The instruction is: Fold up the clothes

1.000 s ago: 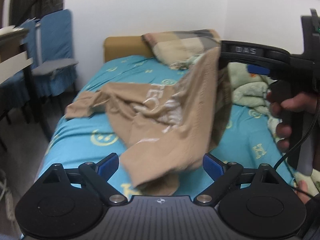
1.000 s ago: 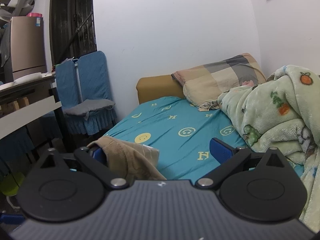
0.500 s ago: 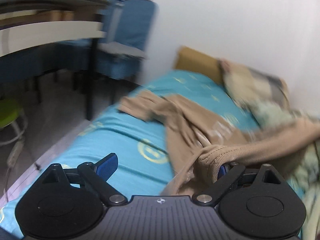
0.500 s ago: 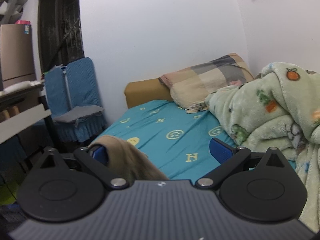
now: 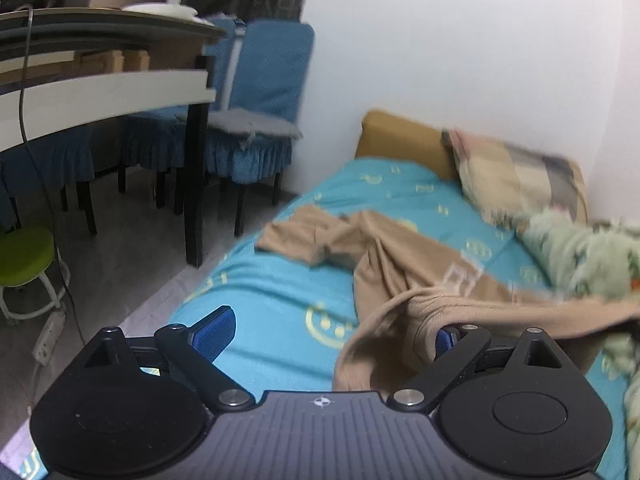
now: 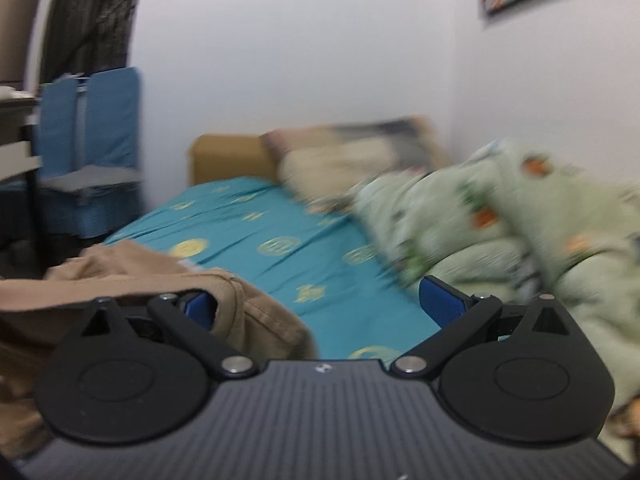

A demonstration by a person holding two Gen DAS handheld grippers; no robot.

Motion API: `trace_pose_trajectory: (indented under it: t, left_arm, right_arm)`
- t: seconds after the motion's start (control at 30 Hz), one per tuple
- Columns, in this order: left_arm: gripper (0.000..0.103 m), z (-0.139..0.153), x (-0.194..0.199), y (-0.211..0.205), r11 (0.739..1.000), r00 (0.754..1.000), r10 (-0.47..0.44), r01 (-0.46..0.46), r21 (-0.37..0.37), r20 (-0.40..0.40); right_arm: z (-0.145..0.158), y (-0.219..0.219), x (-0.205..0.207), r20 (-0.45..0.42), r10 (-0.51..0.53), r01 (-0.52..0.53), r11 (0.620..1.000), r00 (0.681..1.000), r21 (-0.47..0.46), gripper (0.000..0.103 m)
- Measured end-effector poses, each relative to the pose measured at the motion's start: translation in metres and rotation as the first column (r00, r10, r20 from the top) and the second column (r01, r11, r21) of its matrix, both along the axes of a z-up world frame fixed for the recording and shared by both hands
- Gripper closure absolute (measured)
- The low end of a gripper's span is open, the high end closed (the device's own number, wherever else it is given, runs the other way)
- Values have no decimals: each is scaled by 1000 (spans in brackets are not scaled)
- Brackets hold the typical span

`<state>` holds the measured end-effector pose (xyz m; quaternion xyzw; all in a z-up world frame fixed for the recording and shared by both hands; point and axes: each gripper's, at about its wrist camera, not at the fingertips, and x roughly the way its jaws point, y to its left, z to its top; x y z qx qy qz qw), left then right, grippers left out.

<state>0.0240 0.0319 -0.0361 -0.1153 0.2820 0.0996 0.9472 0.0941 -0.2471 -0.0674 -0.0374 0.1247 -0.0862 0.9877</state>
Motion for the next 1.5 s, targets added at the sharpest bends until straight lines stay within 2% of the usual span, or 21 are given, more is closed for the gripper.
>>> trace_pose_trajectory:
  t: [0.07,0.13,0.27,0.37,0.47,0.57,0.7,0.8,0.83,0.9,1.0,1.1,1.2,1.33,1.4,1.5]
  left_arm:
    - [4,-6,-10,2,998,998,-41,39,-40,-48]
    - [4,-3,-23,7,995,998,-52,49,-88,-39]
    - [2,12,-48,18,997,999,21,-17,-75,41]
    - [2,41,-61,29,995,992,55,-46,-84,110]
    - [2,95,-78,40,996,971,68,-53,-70,230]
    - [2,166,-100,48,996,926,84,-68,-55,368]
    - [2,271,-139,59,994,842,106,-86,-62,530]
    - [0,346,-171,57,993,765,98,-117,-12,636]
    - [0,368,-177,54,992,748,87,-129,15,657]
    - [0,409,-187,45,984,735,63,-159,81,675]
    - [0,448,-197,36,987,726,42,-138,85,687]
    - [0,450,-188,23,989,735,28,-117,87,677]
    - [0,423,-137,20,991,770,10,-94,97,638]
    - [0,351,-40,29,997,824,-2,-44,68,566]
    - [0,302,2,31,999,839,1,-18,27,545]
    - [0,227,72,28,1000,887,-2,8,-10,461]
  right_arm:
    - [6,-3,-12,42,-47,47,999,998,1,0]
    - [12,-6,-27,64,-72,70,997,995,42,0]
    - [23,-3,-64,104,-110,98,988,988,116,0]
    - [45,1,-86,131,-108,88,985,985,149,0]
    - [91,2,-100,164,-73,43,983,984,178,0]
    - [156,8,-118,246,-32,-7,987,969,158,0]
    - [253,15,-157,370,17,-75,987,929,144,0]
    - [320,19,-191,442,44,-107,987,896,119,0]
    - [340,19,-202,454,46,-109,987,890,115,0]
    - [377,18,-222,472,47,-113,987,880,112,0]
    - [419,11,-242,486,42,-114,986,873,121,0]
    - [434,4,-238,464,30,-86,991,885,100,0]
    - [417,-2,-201,402,37,-67,996,915,62,0]
    - [362,-8,-133,306,56,-75,996,950,50,0]
    - [321,-11,-97,277,54,-75,995,959,67,0]
    - [251,-12,-37,198,38,-58,994,980,97,0]
